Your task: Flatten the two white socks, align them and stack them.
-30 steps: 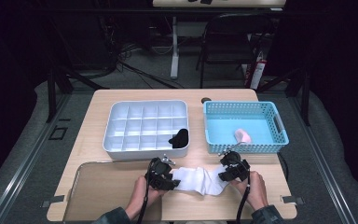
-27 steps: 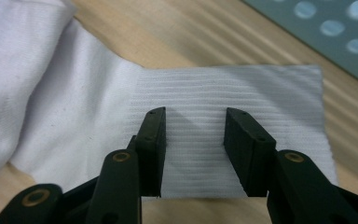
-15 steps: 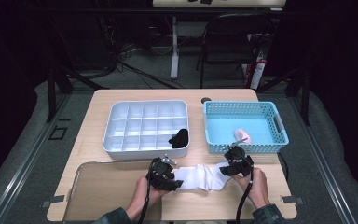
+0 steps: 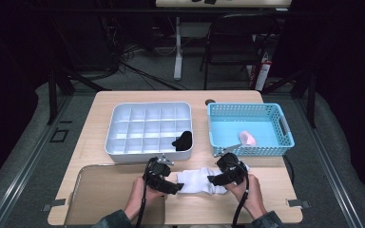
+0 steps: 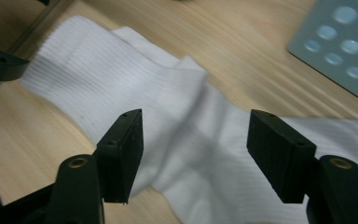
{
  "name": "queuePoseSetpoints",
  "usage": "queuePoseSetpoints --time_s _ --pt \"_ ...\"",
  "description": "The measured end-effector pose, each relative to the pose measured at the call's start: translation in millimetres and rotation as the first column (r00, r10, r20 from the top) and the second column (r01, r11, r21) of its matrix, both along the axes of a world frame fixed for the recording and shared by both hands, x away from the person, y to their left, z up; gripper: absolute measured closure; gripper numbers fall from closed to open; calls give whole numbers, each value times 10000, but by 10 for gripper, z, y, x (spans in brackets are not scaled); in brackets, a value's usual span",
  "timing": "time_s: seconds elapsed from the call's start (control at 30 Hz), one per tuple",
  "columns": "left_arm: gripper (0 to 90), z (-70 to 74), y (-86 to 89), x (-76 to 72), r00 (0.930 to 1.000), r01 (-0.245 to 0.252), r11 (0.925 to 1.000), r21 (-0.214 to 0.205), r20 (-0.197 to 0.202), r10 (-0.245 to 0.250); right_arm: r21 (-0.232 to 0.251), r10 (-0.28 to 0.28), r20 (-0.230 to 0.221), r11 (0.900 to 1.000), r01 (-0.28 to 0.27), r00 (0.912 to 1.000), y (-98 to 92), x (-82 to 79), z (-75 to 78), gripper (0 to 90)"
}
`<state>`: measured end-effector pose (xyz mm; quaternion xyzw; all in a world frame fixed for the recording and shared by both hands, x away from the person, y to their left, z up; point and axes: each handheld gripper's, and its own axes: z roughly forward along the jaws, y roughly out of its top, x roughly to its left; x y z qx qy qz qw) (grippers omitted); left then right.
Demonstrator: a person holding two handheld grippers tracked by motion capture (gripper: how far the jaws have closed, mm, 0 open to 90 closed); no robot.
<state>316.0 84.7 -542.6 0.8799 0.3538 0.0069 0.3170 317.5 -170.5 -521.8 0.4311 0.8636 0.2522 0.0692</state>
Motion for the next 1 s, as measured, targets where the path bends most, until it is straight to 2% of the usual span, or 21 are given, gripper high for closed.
queuePoseSetpoints --time_s 0.03,0.1,0.2,0.37,0.43,0.6,0.83,1.0 --pt "235 0 5 4 10000 2 10000 18 14 -2 -31 79 78 10000 -79 9999 38 -10 4 351" --pt "235 -5 27 21 10000 -39 9999 97 -17 39 203 305 180 9993 -308 9994 159 -31 -9 353" --pt "222 -10 74 19 9998 -188 9998 63 -119 189 -50 799 264 9968 -798 9965 313 -52 -28 361" --pt "158 28 171 -11 9994 -353 9994 49 -14 353 -309 1349 -9 9904 -1349 9909 484 -48 -85 340" --pt "147 42 192 -21 9992 -408 9991 -90 28 409 -465 1424 71 9888 -1419 9898 549 -48 -106 340" --pt "133 42 218 14 9995 -316 9995 -2 47 316 -747 1746 5 9819 -1741 9846 664 -62 -152 389" --pt "143 19 222 38 9994 -351 9994 20 -13 351 -1595 2081 -123 9652 -2073 9780 770 -77 -267 607" --pt "146 4 213 51 9993 -359 9993 88 -35 359 -1492 2226 -58 9638 -2210 9749 788 -102 -273 747"
